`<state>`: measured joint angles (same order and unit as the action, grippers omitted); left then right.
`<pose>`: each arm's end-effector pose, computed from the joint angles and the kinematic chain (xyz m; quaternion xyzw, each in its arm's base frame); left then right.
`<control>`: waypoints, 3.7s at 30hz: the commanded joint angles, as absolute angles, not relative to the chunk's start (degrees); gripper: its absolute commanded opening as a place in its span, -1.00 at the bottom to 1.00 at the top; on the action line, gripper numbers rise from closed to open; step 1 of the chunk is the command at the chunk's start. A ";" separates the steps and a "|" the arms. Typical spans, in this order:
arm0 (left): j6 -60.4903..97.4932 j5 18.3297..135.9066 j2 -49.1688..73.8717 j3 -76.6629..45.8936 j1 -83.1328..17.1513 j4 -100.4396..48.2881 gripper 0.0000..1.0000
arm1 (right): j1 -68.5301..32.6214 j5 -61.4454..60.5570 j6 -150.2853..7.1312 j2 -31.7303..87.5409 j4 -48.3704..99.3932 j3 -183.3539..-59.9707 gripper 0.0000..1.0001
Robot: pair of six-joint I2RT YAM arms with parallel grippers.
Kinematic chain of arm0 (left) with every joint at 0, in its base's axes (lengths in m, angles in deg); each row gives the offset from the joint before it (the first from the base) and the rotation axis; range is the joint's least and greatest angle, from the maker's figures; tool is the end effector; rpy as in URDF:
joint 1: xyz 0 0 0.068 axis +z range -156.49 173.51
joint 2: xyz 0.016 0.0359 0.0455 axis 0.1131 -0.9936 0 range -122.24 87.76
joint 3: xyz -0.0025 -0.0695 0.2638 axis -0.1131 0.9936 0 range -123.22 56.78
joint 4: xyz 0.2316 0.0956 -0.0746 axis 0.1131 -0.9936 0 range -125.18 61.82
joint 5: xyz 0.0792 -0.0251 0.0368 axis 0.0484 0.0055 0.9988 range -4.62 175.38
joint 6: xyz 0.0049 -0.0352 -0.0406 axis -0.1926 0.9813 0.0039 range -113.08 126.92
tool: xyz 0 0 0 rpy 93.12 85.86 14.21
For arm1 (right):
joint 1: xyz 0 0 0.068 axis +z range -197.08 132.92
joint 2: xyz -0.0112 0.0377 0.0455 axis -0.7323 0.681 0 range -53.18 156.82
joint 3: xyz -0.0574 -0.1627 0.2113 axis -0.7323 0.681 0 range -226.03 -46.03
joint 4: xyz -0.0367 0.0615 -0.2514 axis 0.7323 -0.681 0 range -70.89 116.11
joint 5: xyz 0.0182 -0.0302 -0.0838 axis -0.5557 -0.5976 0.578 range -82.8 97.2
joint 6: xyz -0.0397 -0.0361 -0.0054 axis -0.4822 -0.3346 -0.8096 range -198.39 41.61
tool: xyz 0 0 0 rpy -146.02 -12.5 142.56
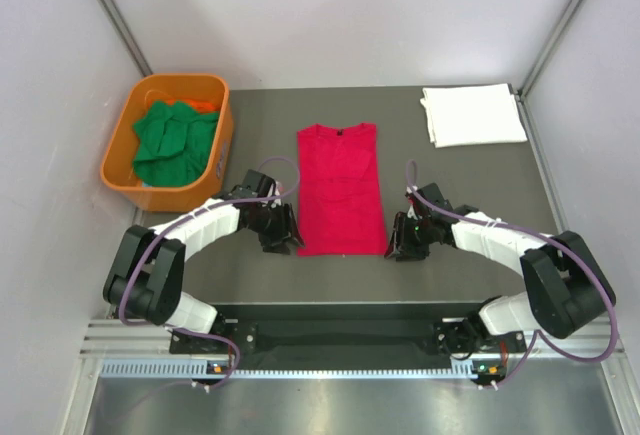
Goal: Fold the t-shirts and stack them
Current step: Fold the tshirt
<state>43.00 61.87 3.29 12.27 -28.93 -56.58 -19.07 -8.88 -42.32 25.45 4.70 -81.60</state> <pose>0.2350 -0.1124 0.1658 -0.0762 0.9593 -0.2645 0.0626 0.2024 0.1188 0.1513 0.0371 0.9655 0.2317 0.1132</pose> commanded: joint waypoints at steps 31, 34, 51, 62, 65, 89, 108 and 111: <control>53.32 66.04 4.97 23.56 -30.84 -40.40 -0.10 | -18.52 -1.68 -25.57 26.54 13.27 -75.66 -0.21; 53.77 66.30 4.09 23.56 -31.01 -39.52 -0.17 | -18.17 -0.80 -23.73 24.96 16.17 -73.11 -0.23; 53.33 68.59 5.49 22.42 -31.89 -41.53 -1.00 | -17.99 1.48 -25.30 25.49 14.86 -71.08 -1.00; 55.70 73.16 7.51 22.77 -37.60 -44.17 -0.79 | -15.36 4.65 -26.11 20.58 8.79 -70.99 -0.66; 55.79 74.30 8.47 22.33 -38.04 -44.61 -0.53 | -14.48 4.03 -24.00 18.55 8.00 -70.90 -0.41; 57.02 75.80 8.22 24.88 -39.01 -41.28 -0.24 | -11.13 10.80 -17.31 23.64 14.24 -68.09 -0.33; 56.23 76.50 6.90 23.65 -39.10 -40.75 -0.95 | -10.52 12.21 -17.31 22.06 11.43 -65.71 -0.32; 56.14 75.89 6.72 23.82 -39.10 -40.75 -1.00 | -10.26 12.12 -17.74 22.58 10.64 -66.24 -0.30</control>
